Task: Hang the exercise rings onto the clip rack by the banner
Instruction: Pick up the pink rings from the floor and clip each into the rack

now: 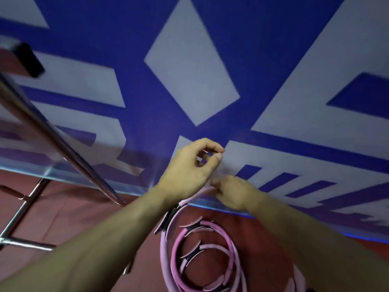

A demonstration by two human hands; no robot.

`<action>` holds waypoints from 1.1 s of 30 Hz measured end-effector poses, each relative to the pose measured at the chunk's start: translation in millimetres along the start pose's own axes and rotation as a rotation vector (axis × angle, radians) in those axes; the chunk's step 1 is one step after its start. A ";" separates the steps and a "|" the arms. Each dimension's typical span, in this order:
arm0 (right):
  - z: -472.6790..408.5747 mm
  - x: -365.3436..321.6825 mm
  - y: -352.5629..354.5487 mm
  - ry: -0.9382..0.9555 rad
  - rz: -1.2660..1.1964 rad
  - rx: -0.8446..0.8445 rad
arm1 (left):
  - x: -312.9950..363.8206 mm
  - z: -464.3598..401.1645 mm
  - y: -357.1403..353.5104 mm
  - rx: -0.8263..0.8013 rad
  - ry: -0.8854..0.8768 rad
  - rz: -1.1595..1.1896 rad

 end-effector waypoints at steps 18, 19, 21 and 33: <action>354.2 -138.1 362.9 -0.023 -0.293 0.124 | 435.4 47.8 104.3 -0.199 -0.290 -0.429; 374.0 -147.5 371.4 -0.004 -0.296 0.143 | 455.5 60.7 108.3 -0.192 -0.303 -0.456; 411.3 -164.3 382.0 0.033 -0.270 0.183 | 490.6 89.7 114.9 -0.176 -0.333 -0.501; 577.6 -291.6 416.7 0.285 -0.087 0.716 | 607.1 276.2 176.2 0.160 -0.365 -0.792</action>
Point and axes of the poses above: each hand's wrist, its own z-axis away from the middle knuckle, its own y-axis out of the back of the hand, x = y × z, the point moved 5 cm from there along -z, towards the middle knuckle
